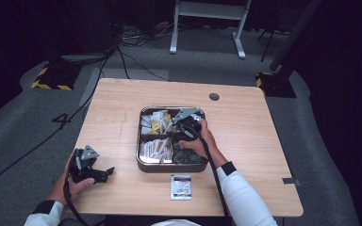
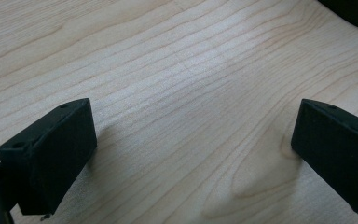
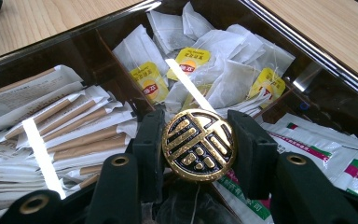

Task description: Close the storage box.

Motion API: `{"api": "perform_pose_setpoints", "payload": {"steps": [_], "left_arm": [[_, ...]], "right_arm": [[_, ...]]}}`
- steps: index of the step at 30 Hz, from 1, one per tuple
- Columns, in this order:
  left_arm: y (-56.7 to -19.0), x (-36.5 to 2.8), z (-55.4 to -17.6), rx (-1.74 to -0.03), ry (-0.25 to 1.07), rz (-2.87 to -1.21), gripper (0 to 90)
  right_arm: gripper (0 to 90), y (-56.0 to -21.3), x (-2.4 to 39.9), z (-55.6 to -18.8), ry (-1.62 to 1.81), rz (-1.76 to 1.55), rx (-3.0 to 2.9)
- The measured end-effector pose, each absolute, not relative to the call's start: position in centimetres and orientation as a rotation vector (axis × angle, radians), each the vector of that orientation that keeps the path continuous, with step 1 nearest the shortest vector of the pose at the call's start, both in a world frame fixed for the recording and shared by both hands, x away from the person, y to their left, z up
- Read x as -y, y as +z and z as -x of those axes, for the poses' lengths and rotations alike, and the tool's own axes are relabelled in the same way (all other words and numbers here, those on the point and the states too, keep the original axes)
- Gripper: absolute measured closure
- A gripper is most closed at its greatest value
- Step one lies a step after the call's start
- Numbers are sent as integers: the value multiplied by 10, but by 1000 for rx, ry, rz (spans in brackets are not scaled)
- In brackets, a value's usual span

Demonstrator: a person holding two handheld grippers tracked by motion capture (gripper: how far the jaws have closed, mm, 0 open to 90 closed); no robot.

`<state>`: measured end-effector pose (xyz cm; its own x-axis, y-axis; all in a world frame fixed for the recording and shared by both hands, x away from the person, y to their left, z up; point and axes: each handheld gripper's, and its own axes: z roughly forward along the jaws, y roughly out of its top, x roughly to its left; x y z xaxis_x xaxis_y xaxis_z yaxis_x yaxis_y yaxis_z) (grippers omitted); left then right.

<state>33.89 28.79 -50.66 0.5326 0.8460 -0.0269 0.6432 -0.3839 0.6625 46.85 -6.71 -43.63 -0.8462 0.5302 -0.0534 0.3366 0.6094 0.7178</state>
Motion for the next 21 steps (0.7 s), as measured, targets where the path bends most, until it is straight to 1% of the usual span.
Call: {"api": "perform_pose_setpoints", "payload": {"steps": [10, 11, 12, 13, 15, 16, 17, 18, 21], "left_arm": [[-507, -288, -339, -1201, 422, -2149, 3], [-507, -288, -339, -1201, 422, -2150, 3], [-507, -288, -339, -1201, 422, -2150, 3], [-507, -288, -339, -1201, 422, -2149, 3], [-507, -288, -339, -1201, 422, -2149, 3], [-507, -288, -339, -1201, 422, -2149, 3], [-507, -288, -339, -1201, 422, -2149, 3], [-507, -288, -339, -1201, 422, -2149, 3], [-507, -288, -339, -1201, 423, -2150, 3]], "right_arm": [[581, -437, 68, -468, 1088, -692, -2571], [535, -437, 69, -469, 1091, -663, -2589], [535, -437, 69, -469, 1091, -663, -2589], [501, -437, 70, -468, 1085, -628, -2599], [490, -436, 70, -468, 1082, -621, -2601], [439, -435, 70, -467, 1089, -610, -2601], [439, -435, 70, -467, 1089, -610, -2601], [381, -435, 71, -467, 1081, -613, -2593], [315, -436, 72, -468, 1074, -620, -2600]]}}
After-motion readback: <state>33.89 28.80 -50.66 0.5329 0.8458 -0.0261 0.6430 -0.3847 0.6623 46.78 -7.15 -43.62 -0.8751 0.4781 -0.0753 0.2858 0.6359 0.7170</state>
